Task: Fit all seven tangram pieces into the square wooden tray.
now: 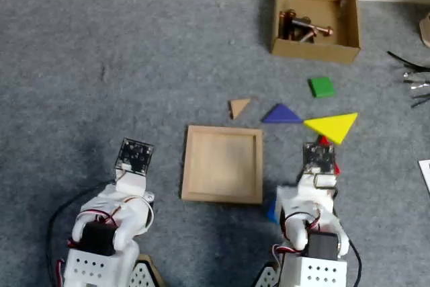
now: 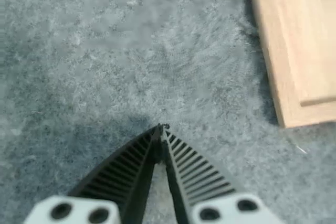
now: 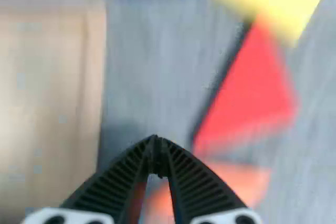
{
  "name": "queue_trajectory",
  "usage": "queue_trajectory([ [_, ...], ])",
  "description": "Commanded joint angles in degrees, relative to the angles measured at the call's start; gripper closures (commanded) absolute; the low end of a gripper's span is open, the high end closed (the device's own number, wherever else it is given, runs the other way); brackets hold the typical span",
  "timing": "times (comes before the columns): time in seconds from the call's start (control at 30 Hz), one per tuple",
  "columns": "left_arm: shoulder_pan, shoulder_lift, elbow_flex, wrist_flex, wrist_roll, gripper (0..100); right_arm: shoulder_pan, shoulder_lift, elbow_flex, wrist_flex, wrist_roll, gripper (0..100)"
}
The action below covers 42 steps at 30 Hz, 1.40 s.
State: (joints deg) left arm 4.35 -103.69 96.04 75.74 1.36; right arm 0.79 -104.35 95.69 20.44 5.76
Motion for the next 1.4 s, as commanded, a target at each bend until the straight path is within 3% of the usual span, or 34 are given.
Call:
queue_trajectory([
  [0.0,0.7,-0.2,1.1,0.3,0.4,99,0.4,-0.8,5.5,-14.1,-0.4,99.5],
  [0.33,0.7,-0.2,1.1,0.3,0.4,99,0.6,-0.8,5.5,17.9,-0.4,99.5],
  [0.7,0.7,-0.2,1.1,0.3,0.4,99,0.4,-0.8,5.5,40.7,-0.4,99.5],
  [1.23,0.7,-0.2,1.1,0.3,0.4,99,0.7,-0.7,5.5,47.2,0.3,99.5],
  [1.37,0.7,-0.2,1.1,0.3,0.4,99,0.7,-0.7,5.5,47.2,9.5,99.5],
])
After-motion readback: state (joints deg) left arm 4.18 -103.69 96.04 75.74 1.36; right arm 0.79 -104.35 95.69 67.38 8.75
